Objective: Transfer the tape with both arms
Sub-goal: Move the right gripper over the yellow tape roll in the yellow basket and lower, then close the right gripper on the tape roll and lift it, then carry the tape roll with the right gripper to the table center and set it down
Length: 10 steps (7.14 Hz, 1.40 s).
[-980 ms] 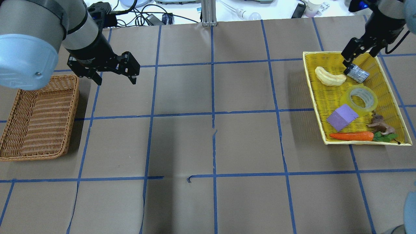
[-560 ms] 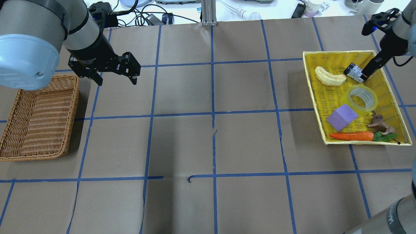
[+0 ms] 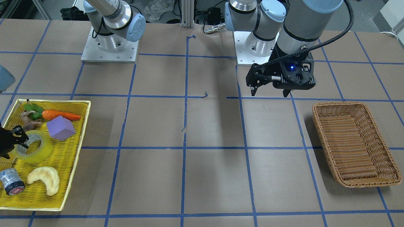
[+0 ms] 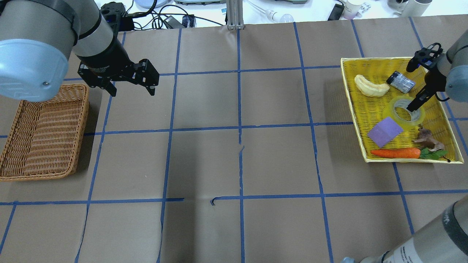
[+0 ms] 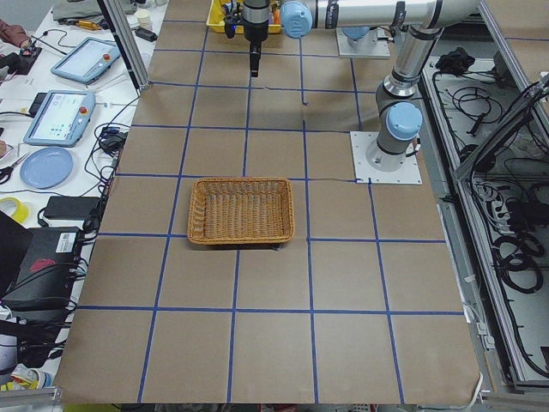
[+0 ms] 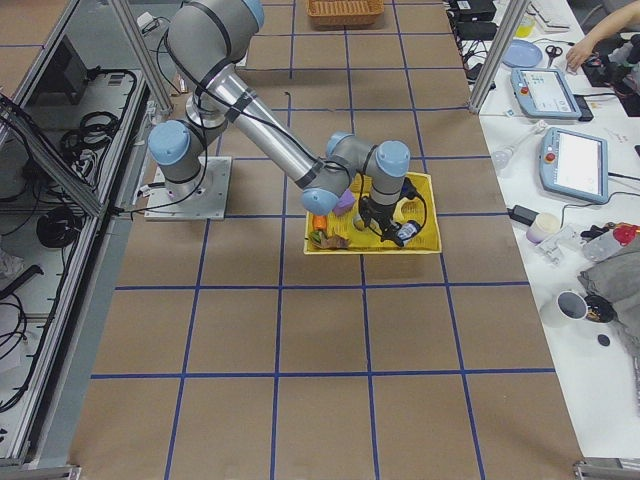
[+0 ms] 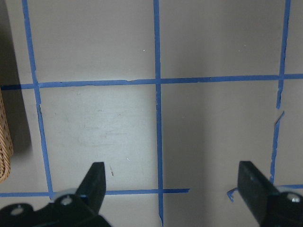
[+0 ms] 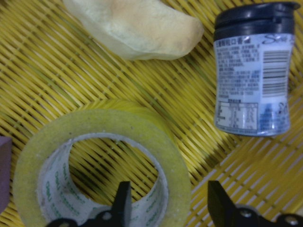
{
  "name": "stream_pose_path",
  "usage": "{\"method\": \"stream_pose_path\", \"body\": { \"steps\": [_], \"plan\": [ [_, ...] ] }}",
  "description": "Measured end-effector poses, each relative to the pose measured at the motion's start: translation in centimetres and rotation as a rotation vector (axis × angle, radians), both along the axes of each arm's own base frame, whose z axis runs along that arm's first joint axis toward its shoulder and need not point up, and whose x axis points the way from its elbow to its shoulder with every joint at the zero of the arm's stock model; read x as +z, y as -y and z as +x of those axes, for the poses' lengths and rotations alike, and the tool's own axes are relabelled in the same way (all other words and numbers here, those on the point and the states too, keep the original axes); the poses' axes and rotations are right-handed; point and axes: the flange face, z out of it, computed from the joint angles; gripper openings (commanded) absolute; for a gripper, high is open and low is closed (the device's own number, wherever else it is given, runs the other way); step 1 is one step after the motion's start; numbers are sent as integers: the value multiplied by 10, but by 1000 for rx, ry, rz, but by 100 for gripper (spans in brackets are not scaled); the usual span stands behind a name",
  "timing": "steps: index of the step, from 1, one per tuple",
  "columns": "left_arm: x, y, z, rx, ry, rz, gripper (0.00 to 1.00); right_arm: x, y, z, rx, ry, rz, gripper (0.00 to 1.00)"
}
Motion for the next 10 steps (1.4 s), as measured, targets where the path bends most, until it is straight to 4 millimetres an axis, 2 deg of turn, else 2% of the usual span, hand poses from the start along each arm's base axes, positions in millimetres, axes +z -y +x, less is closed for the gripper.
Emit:
{"method": "stream_pose_path", "body": {
  "steps": [1,2,4,6,7,8,9,10],
  "plan": [
    [0,0,0,0,0,-1,100,-5,-2,1,-1,7,8,0],
    [0,0,0,0,0,-1,100,-6,-2,1,-8,7,6,0],
    [0,0,0,0,0,-1,100,9,3,-3,-51,-5,-19,0],
    [-1,4,-1,0,-8,-6,100,54,23,-8,-101,-26,-68,0],
    [-1,5,0,-2,-8,-14,100,87,38,3,-136,-19,-89,0],
    [0,6,3,-2,-5,-19,100,120,56,33,-179,3,-103,0],
    [0,6,4,-1,-2,-21,100,143,71,79,-227,20,-111,0],
    [1,6,5,0,-1,-21,100,153,83,138,-281,37,-114,0]
  ]
}}
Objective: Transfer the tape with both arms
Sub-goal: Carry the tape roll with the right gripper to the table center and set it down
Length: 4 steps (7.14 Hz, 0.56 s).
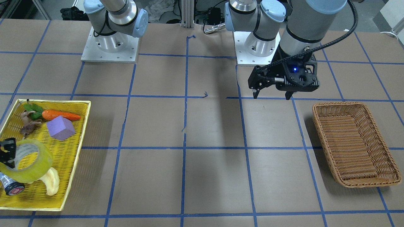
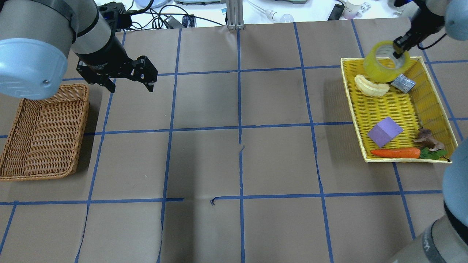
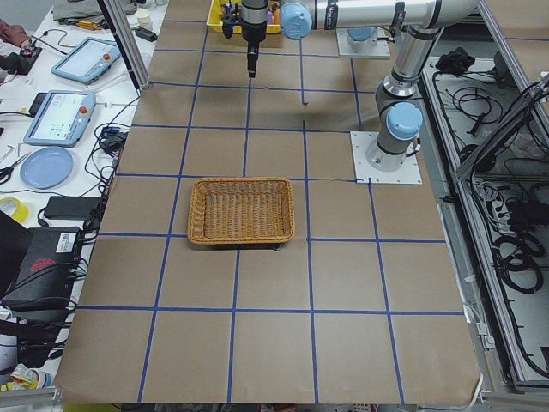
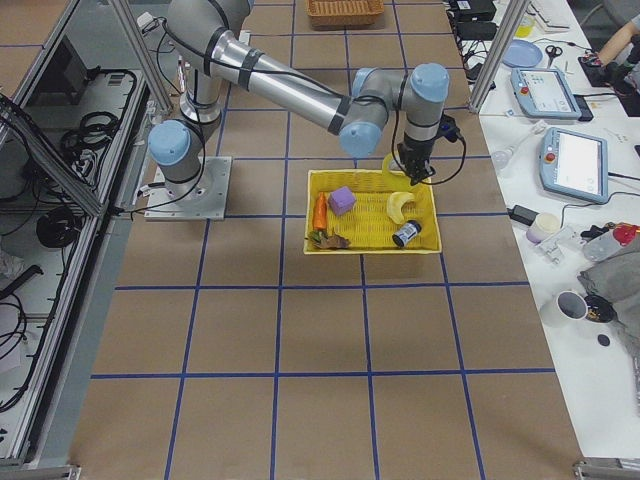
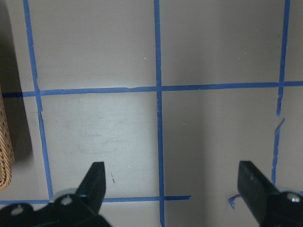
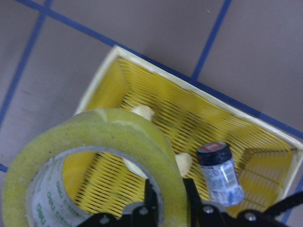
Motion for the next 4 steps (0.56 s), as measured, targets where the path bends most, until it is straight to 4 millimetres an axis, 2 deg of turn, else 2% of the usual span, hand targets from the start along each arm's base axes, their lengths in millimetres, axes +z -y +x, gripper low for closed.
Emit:
{"method": "stream_pose_path", "body": {
  "steps": [1,2,3,4],
  "plan": [
    [0,0,1,0,1,1,100,-3,7,69,-72,23,4,0],
    [0,1,2,3,1,0,100,-19,8,147,-166,45,19,0],
    [0,2,6,10,1,-1,100,-42,3,224,-245,58,36,0],
    [0,4,11,20,2,-1,100,-67,-6,287,-290,64,49,0]
  ]
}}
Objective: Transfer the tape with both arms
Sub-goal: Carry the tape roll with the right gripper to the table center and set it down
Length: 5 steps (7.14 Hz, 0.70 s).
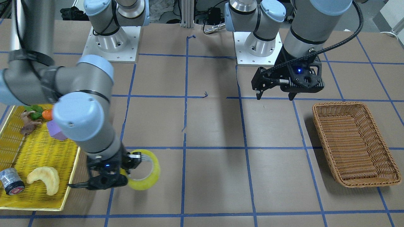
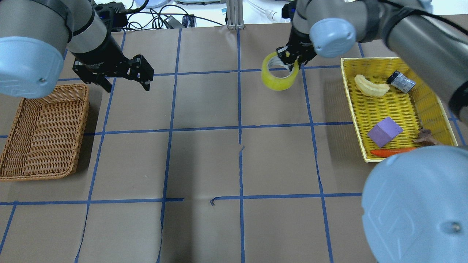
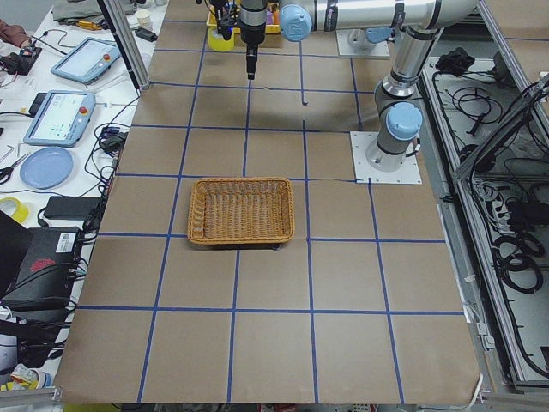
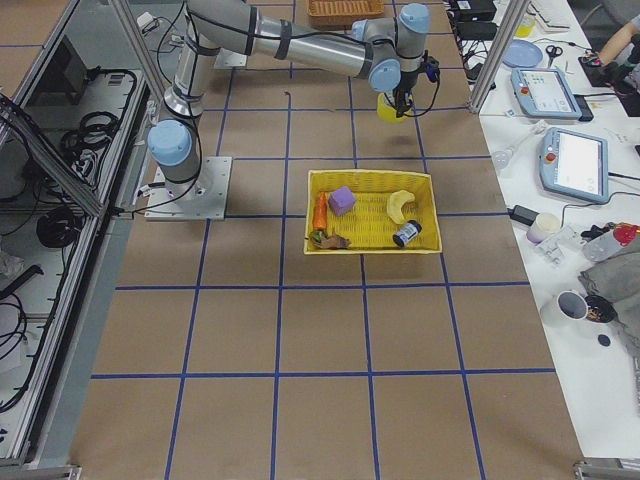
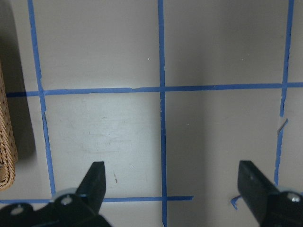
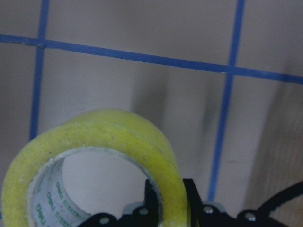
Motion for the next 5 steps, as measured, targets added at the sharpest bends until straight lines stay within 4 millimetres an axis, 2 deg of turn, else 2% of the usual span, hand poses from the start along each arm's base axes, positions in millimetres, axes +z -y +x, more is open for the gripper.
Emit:
{"method": "stream_pose_path", "body": {
  "steps": [1,2,3,4,5],
  "plan": [
    [0,1,4,9,0,-1,100,-25,-7,43,-26,14,10,0],
    [1,1,7,14,1,-2,100,-48,-14,73,-29,27,26,0],
    [1,1,9,17,1,-1,100,-63,-21,91,-11,31,44,0],
    [0,2,9,18,0,2,100,-72,-26,99,9,32,64,56],
    [-1,2,10,19,0,5,100,-79,-31,102,22,30,82,100]
  ]
}}
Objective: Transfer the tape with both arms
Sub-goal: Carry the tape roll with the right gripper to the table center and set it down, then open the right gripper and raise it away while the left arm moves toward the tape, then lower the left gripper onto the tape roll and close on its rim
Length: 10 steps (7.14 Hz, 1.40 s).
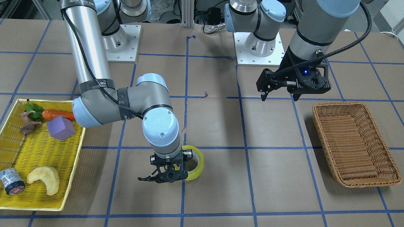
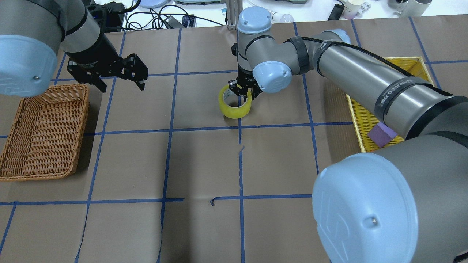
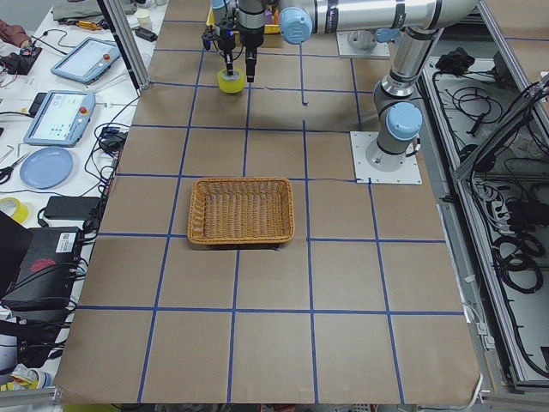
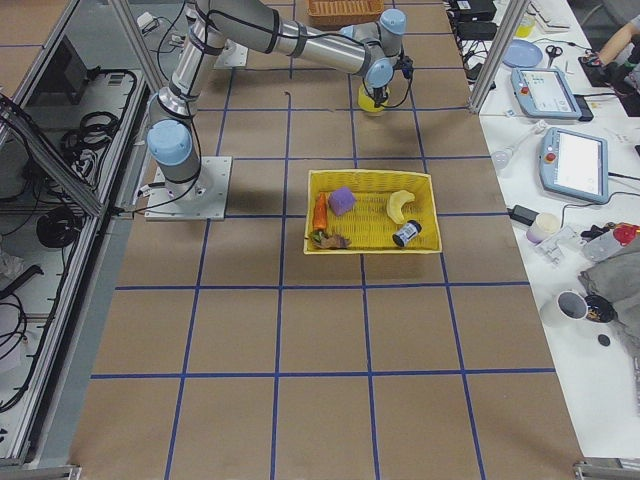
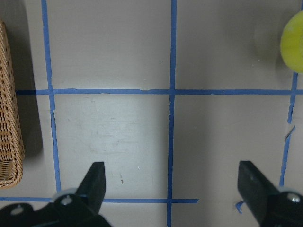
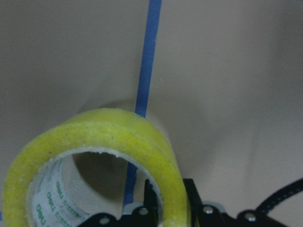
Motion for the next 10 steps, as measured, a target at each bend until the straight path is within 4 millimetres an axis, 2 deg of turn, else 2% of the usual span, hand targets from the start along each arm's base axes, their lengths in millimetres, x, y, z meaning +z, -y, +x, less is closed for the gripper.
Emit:
{"method": "stream_pose_path", "body": {
  "steps": [2,3,4,5,6,8,9,10],
  "plan": [
    [-2,1,0,2,0,5,100,-3,-2,1,6,-1,7,100],
    [-2,2,1,4,-1,8,100,9,2,-1,4,0,-10,100],
    [-4,4,2,7,-5,10,100,40,9,-14,-5,-1,-37,100],
    [-10,11,3,13,-12,8,100,83,14,-44,-25,-10,-51,100],
    [-21,27,2,17,-30,-23,100,130,11,-84,-44,-24,-55,100],
    [-51,61,-18,23,-135,-95,100,214,-17,-161,-98,-60,-58,100],
    [-72,75,-38,31,-174,-106,100,245,-35,-190,-118,-70,-57,100],
    [-96,85,-62,24,-193,-112,100,264,-52,-204,-130,-72,-59,100]
  ]
}}
